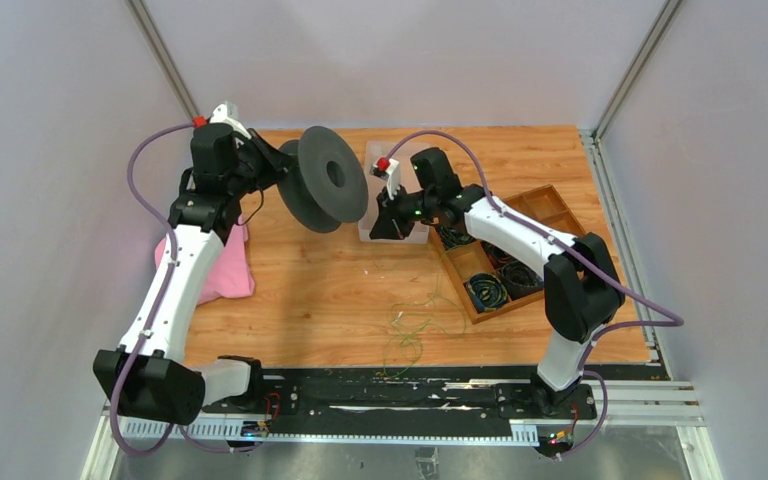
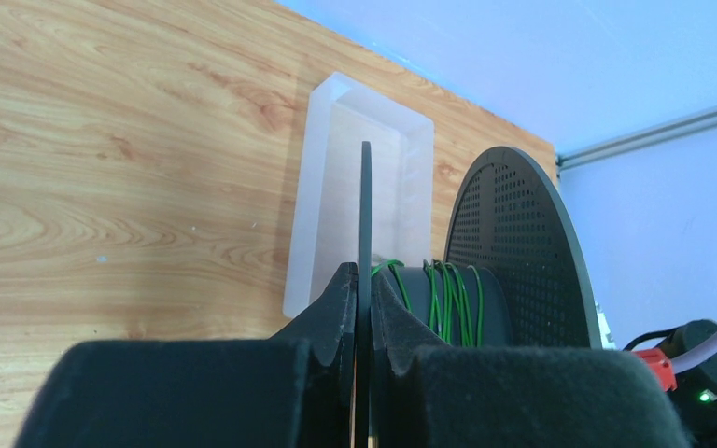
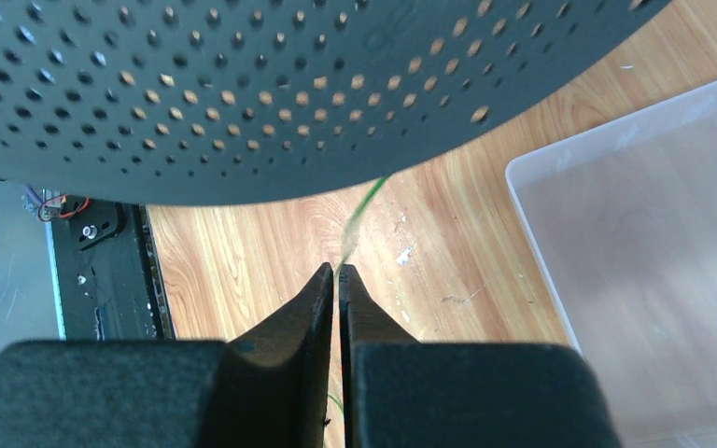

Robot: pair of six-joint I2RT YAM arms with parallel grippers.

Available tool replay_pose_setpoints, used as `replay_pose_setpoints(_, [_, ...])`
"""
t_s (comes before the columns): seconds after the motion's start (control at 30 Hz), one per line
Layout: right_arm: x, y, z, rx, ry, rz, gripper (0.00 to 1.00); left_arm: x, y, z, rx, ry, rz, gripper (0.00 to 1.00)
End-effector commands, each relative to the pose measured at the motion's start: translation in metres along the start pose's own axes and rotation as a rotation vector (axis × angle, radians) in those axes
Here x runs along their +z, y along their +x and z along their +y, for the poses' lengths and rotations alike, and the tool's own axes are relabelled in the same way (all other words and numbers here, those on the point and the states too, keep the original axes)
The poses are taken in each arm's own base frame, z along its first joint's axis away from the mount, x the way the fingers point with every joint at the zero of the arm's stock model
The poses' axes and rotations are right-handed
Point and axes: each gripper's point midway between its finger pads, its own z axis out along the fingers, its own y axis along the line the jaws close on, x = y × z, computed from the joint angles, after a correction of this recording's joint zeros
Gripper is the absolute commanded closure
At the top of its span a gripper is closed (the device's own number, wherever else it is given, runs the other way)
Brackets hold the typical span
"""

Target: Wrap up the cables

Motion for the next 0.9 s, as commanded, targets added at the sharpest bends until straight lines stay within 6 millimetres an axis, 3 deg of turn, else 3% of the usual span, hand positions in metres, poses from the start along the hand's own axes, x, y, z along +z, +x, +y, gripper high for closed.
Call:
replay_pose_setpoints(0.0, [0.003,-0.002,0.015,0.001,-0.042,-0.018,0.95,-0.003,-0.03,-0.019,-0.072,0.076,-0.092,1.0])
replay_pose_setpoints(0.23, [0.011,0.001,0.024,-0.02,-0.063,-0.006,0.99,-0.002,-0.027,-0.014,-0.105,0.081,-0.089,1.0])
replay_pose_setpoints(0.33, [0.004,0.0,0.018,-0.054,-0.027,-0.008,0.98,-0.007,-0.028,-0.014,-0.104,0.088,-0.091,1.0])
replay_pose_setpoints(0.47, [-0.022,-0.009,-0.003,-0.089,0.044,-0.036,0.84,-0.014,-0.027,-0.019,-0.102,0.114,-0.078,1.0])
replay_pose_setpoints(0.6, [-0.043,-0.004,-0.025,-0.081,0.093,-0.051,0.55,-0.023,-0.022,-0.027,-0.103,0.156,-0.05,1.0])
replay_pose_setpoints(0.7, [-0.044,0.009,-0.032,-0.079,0.081,-0.044,0.49,-0.03,-0.023,-0.035,-0.099,0.183,-0.041,1.0])
replay_pose_setpoints(0.87, [-0.029,0.029,-0.026,-0.102,-0.004,-0.052,0.43,-0.039,-0.026,-0.047,-0.118,0.225,-0.03,1.0])
